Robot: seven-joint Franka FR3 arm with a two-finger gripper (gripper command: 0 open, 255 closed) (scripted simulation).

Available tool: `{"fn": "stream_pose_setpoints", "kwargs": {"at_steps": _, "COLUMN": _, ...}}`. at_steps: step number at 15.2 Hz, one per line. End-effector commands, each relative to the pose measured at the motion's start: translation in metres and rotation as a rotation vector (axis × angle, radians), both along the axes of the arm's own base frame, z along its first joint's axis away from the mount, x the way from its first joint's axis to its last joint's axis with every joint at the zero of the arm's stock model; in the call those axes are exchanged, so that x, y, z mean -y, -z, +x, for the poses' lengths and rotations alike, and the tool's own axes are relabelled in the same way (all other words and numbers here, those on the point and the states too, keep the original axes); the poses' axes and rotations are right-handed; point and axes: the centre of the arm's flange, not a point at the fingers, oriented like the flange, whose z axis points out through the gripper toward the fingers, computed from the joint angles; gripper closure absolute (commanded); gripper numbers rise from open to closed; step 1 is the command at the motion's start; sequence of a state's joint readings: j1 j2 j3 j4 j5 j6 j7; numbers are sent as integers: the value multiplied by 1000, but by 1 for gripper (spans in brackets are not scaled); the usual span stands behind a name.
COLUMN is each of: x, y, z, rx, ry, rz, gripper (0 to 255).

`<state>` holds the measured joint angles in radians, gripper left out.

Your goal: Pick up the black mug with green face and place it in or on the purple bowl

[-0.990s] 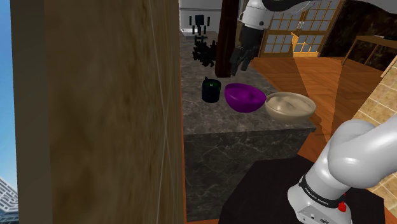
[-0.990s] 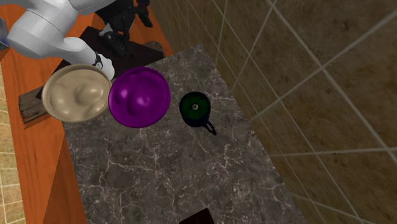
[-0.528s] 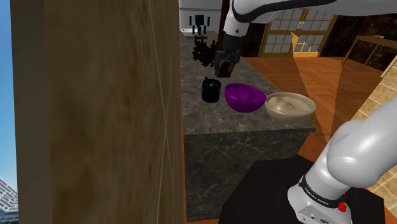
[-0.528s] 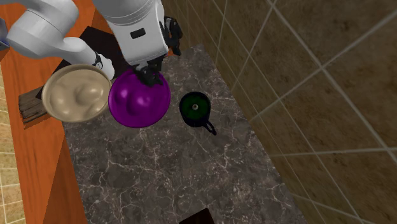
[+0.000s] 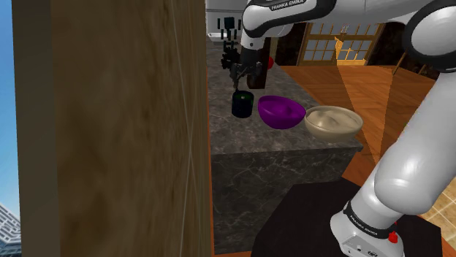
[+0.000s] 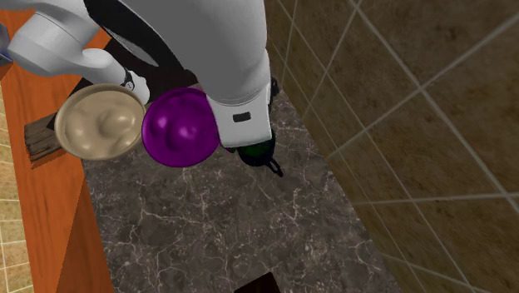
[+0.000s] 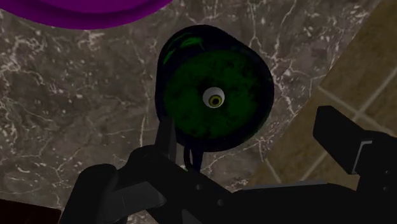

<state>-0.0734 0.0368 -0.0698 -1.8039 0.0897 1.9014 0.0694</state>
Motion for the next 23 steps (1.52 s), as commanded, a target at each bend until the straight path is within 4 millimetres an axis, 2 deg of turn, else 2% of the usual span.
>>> {"fn": "stream_pose_setpoints", "kwargs": {"at_steps": 1, "x": 16, "y": 11, "z": 24, "rx": -9, "ry": 37, "rz": 0, "gripper": 0}}
{"fn": "stream_pose_setpoints", "kwargs": {"at_steps": 6, "x": 46, "y": 39, "z": 73, "rx": -30, "ry": 121, "rz": 0, "gripper": 0}}
{"fn": "stream_pose_setpoints", "kwargs": {"at_steps": 14, "x": 43, "y": 79, "z": 74, "rx": -31, "ry": 121, "rz": 0, "gripper": 0}}
{"fn": "stream_pose_setpoints", "kwargs": {"at_steps": 21, "x": 43, "y": 79, "z": 75, "rx": -31, "ry": 121, "rz": 0, "gripper": 0}}
{"fn": "stream_pose_setpoints", "kwargs": {"at_steps": 22, "x": 43, "y": 79, "z": 75, "rx": -31, "ry": 121, "rz": 0, "gripper": 255}}
{"fn": "stream_pose_setpoints", "kwargs": {"at_steps": 23, "x": 43, "y": 79, "z": 75, "rx": -31, "ry": 121, "rz": 0, "gripper": 255}}
